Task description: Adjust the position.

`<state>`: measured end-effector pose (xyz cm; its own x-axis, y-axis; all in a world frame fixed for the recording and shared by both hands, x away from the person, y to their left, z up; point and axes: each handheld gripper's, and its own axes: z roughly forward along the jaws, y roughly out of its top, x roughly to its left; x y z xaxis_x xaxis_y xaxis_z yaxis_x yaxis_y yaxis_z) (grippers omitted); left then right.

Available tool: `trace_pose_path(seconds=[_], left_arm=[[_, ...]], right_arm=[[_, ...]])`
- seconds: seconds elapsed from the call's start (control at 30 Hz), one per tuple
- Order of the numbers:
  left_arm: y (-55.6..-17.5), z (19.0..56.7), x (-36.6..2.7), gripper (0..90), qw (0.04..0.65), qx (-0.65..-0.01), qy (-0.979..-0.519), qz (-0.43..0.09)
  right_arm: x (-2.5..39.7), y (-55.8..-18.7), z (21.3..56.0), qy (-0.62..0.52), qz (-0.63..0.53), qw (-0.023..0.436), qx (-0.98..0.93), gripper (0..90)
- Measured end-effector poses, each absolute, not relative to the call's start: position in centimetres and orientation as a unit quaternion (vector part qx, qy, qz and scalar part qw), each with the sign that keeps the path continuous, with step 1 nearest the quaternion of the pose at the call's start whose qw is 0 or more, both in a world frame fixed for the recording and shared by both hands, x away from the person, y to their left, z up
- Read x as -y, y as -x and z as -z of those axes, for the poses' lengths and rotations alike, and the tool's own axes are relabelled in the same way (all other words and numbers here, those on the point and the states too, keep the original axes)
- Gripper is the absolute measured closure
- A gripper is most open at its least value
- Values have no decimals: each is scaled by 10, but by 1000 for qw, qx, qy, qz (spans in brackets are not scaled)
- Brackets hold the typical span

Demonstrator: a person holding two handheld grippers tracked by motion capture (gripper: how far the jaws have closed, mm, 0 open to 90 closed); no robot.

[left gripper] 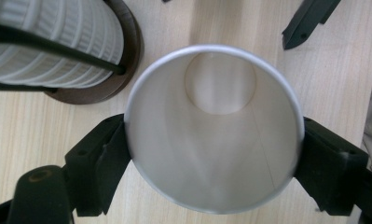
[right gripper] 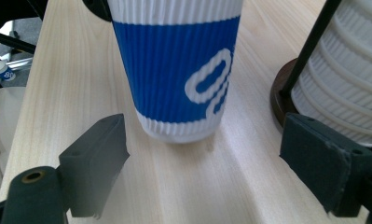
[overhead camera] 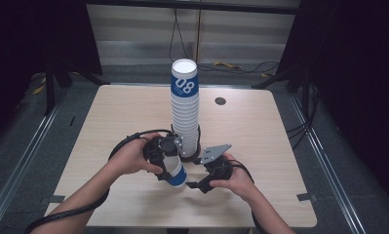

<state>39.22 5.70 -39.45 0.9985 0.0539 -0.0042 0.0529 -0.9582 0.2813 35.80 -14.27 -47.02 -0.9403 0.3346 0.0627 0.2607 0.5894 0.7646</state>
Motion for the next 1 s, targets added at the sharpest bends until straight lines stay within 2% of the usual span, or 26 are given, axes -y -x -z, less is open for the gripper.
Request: trace_pose_path(seconds=[1.0], left_arm=[[-389,394,-46,175,138,-15,-990,-8]], right_arm=[[128,-358,478,-165,-428,48,-887,155]])
